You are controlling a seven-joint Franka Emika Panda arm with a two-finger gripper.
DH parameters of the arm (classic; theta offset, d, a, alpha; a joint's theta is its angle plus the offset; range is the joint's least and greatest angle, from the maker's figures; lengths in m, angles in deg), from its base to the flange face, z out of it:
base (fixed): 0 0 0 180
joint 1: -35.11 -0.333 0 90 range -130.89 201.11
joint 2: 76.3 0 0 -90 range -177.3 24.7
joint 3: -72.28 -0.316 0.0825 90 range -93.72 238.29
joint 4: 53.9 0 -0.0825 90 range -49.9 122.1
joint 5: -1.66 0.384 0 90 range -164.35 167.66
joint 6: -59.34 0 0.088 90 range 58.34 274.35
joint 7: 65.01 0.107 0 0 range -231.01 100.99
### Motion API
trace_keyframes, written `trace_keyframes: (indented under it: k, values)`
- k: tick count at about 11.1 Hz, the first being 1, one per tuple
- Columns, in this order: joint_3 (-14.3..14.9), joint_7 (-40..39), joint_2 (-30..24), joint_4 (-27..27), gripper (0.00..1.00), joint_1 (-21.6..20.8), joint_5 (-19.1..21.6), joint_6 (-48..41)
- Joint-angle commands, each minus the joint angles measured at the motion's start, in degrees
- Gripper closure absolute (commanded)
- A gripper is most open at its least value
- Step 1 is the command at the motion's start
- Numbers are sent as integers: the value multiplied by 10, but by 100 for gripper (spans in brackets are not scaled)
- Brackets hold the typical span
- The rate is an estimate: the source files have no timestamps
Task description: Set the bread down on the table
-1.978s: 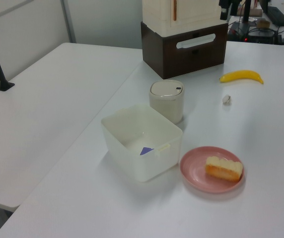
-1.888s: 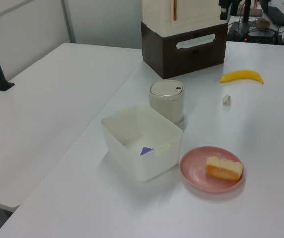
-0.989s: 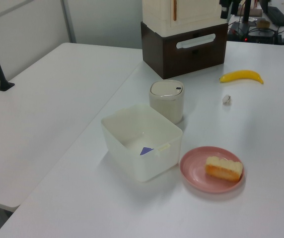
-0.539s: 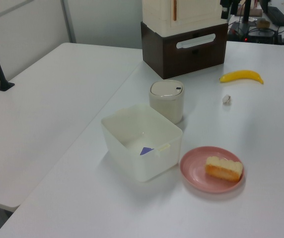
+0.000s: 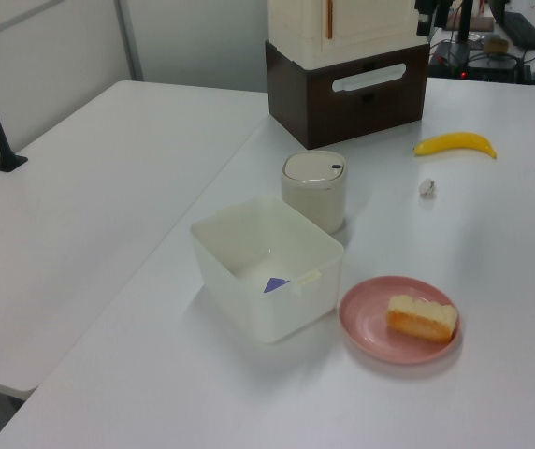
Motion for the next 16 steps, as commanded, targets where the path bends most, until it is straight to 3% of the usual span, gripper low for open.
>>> trace_keyframes:
  k: [1,9,12,16]
  values:
    - [-3,-7,4,-14,0,3,-15,-24]
    - [-1,-43,1,-13,0,4,-14,-48]
    - [-11,-46,-2,11,3,-5,-35,-46]
    - [-55,-56,-12,55,5,-8,-42,-34]
